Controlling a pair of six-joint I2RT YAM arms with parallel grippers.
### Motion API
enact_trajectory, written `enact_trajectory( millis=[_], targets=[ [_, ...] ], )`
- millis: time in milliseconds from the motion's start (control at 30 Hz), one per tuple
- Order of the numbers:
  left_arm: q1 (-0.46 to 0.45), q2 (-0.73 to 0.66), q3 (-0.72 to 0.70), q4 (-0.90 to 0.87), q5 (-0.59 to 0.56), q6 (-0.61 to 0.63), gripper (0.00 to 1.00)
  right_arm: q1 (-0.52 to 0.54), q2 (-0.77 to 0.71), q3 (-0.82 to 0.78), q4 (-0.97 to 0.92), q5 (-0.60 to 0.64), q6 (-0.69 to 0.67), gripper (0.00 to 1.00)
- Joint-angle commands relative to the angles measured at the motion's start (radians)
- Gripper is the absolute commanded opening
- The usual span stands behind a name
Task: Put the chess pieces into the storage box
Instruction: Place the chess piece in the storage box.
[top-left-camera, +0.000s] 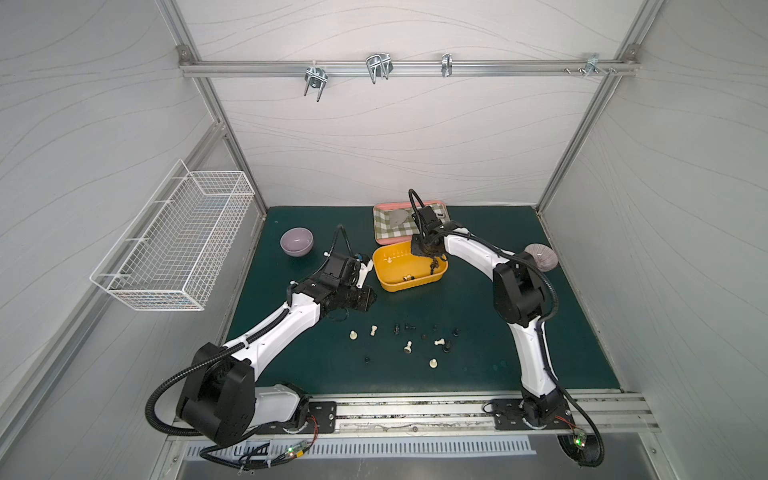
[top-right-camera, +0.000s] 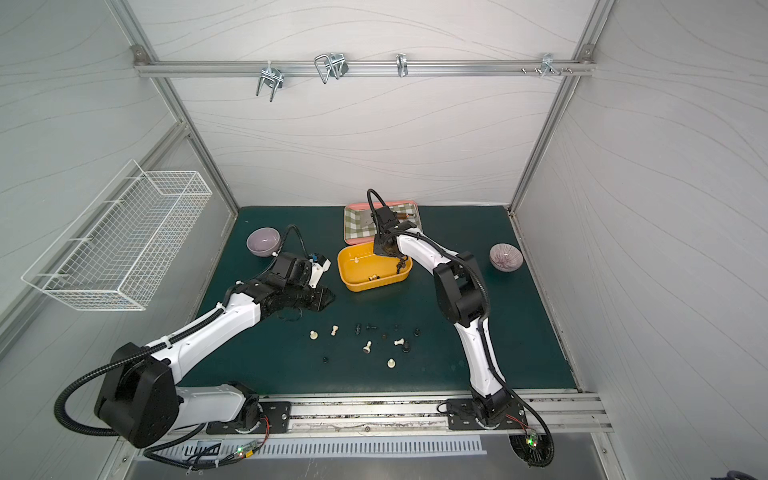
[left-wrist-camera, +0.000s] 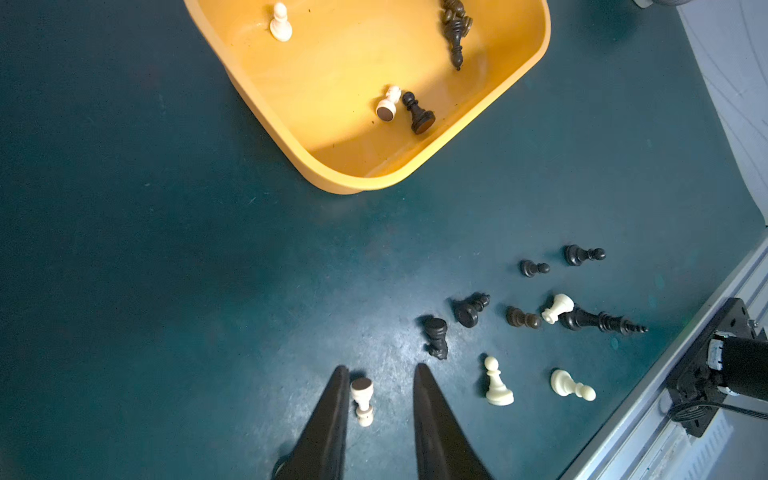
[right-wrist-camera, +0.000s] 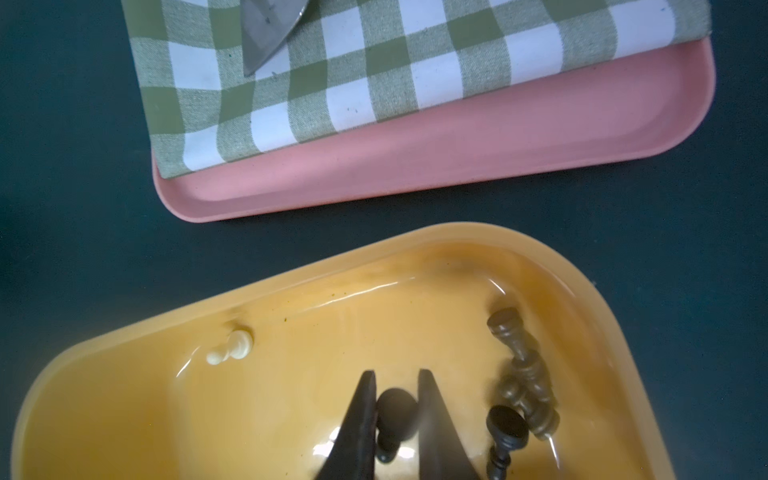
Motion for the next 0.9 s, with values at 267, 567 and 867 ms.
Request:
enact_trajectory(
  millis=[267,567,867],
  targets=[
    [0.005,-0.021,-0.001,0.049,0.049,-0.021,0.29,-0.005,0.069,0.045,0.004,0.01,0.001,0.15],
    [0.004,-0.031,-0.008,0.057,0.058,-0.032,0.29,-0.005,0.069,0.064,0.014,0.004,0.013,0.21],
    [0.001,-0.032,-0.01,0.062,0.066,-0.037,0.29,-0.004,0.038,0.073,0.007,0.005,0.011,0.26]
  ],
)
